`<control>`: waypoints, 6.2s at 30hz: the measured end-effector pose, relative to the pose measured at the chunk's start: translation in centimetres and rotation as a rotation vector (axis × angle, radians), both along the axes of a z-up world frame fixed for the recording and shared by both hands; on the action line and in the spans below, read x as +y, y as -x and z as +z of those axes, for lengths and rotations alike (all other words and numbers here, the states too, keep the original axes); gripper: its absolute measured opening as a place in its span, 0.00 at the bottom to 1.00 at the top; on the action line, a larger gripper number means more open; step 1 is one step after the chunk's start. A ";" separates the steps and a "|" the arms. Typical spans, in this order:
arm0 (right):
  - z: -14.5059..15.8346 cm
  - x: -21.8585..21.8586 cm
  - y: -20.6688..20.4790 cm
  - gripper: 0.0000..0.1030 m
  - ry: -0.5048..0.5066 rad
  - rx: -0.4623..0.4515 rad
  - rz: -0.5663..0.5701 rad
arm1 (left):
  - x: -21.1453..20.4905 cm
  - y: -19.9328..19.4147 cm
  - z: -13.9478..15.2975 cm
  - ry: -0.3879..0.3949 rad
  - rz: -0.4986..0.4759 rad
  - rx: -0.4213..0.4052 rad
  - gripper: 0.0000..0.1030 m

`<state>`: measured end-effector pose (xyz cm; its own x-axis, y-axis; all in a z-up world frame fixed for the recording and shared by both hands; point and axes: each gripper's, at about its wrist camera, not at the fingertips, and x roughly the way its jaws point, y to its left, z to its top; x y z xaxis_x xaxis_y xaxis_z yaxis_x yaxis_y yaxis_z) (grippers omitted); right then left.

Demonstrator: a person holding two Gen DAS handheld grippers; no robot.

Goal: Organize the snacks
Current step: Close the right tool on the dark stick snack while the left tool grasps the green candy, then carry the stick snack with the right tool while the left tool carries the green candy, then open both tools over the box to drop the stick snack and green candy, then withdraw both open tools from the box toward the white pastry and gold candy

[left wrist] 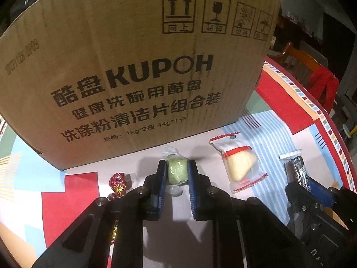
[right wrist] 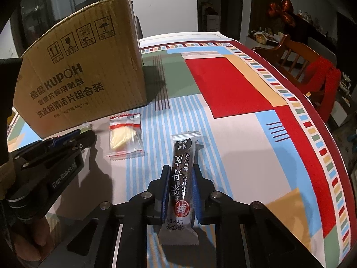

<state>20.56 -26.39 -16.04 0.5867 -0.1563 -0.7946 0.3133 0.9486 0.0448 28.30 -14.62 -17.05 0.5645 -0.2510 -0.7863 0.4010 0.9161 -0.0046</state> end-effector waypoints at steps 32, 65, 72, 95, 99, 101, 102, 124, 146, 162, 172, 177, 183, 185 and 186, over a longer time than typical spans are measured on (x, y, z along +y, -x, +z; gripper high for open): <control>5.7 0.5 1.5 0.17 -0.008 -0.119 0.019 | 2.0 3.1 5.2 0.019 0.043 -0.066 0.18; 13.9 2.2 -0.3 0.17 0.033 -0.271 0.113 | 4.9 3.5 13.5 0.081 0.089 -0.169 0.18; 15.6 2.9 -1.1 0.17 0.046 -0.310 0.144 | 5.6 3.4 15.1 0.093 0.104 -0.195 0.19; 19.4 4.6 -7.2 0.17 0.067 -0.369 0.258 | 6.3 -0.3 18.7 0.079 0.110 -0.274 0.19; 19.3 4.9 -8.6 0.17 0.069 -0.365 0.272 | 6.5 -1.3 18.7 0.083 0.113 -0.273 0.19; 19.3 5.0 -9.3 0.17 0.067 -0.361 0.277 | 6.6 -1.8 18.8 0.083 0.114 -0.272 0.19; 19.2 5.1 -9.5 0.17 0.067 -0.359 0.278 | 6.7 -2.2 18.7 0.084 0.113 -0.271 0.19; 16.6 5.4 -13.8 0.18 0.078 -0.277 0.309 | 6.6 -5.7 16.5 0.076 0.104 -0.205 0.19; 17.8 3.6 -11.8 0.62 0.122 -0.324 0.212 | 7.3 -3.6 17.2 0.078 0.144 -0.256 0.67; 18.3 2.2 -7.7 0.62 0.120 -0.331 0.182 | 7.2 -0.6 18.2 0.058 0.158 -0.291 0.74; 18.1 1.8 -5.4 0.66 0.121 -0.337 0.165 | 6.8 1.7 18.1 0.045 0.152 -0.300 0.75; 17.5 1.7 -4.5 0.66 0.120 -0.330 0.156 | 6.9 2.4 17.8 0.038 0.147 -0.311 0.75; 16.5 1.8 -3.7 0.66 0.115 -0.317 0.155 | 7.1 3.3 17.2 0.035 0.144 -0.319 0.75; 16.2 1.9 -3.6 0.66 0.113 -0.310 0.155 | 7.1 3.4 16.9 0.033 0.141 -0.316 0.75; 16.0 1.9 -3.5 0.66 0.113 -0.308 0.156 | 7.1 3.5 16.8 0.033 0.141 -0.314 0.75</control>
